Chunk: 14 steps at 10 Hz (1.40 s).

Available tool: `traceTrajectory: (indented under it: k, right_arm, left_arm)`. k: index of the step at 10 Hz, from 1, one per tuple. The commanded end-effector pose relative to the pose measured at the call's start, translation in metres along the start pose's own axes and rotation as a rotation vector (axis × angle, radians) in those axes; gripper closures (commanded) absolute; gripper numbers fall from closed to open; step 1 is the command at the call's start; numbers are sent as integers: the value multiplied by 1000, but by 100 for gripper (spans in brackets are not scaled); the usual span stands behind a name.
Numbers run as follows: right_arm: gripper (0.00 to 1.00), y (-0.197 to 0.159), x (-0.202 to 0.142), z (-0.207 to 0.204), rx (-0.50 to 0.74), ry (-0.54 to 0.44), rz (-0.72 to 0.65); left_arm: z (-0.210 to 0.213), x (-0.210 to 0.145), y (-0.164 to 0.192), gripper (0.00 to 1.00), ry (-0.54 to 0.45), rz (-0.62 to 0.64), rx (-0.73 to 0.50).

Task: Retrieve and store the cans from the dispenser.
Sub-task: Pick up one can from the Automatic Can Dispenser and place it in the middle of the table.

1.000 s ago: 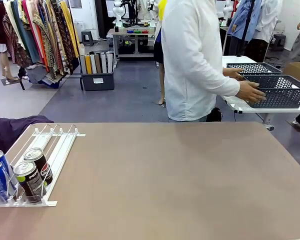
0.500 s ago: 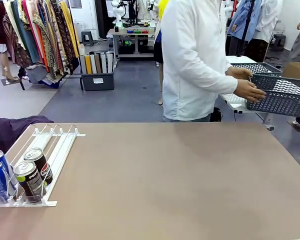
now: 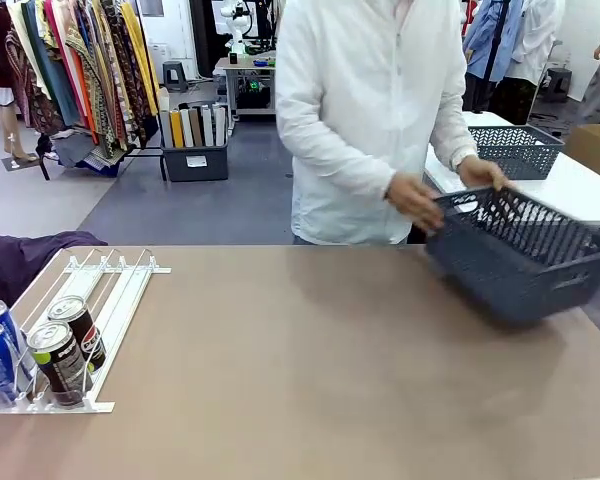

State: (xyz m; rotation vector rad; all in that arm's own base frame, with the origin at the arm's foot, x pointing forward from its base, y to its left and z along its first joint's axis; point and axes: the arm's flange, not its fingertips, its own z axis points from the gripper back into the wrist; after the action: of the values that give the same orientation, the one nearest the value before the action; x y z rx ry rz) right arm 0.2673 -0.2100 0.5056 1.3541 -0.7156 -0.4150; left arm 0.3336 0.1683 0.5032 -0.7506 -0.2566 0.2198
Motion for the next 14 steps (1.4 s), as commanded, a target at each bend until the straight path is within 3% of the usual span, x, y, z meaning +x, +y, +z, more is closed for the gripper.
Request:
traceTrajectory:
  k: [1,3,4,5,6,8,9,14]
  right_arm:
    - [0,3,3,-3,27,-15,8]
    - [0,3,3,-3,27,-15,8]
    - [0,3,3,-3,27,-15,8]
    - [0,3,3,-3,27,-15,8]
    - [0,3,3,-3,27,-15,8]
    - [0,3,3,-3,27,-15,8]
    - [0,3,3,-3,27,-15,8]
    - [0,3,3,-3,27,-15,8]
  left_arm:
    - [-12,-34,-39,0,198,-257,523]
    - [-30,-54,-56,0,161,-353,617]
    - [-42,-55,-62,0,159,-369,594]
    - [-49,-47,-71,0,59,-304,560]
    - [-30,-51,-68,0,181,-293,560]
    - [-43,-53,-78,0,152,-339,583]
    - [-61,-48,-71,0,184,-391,612]
    - [-104,-67,-39,0,157,-238,620]
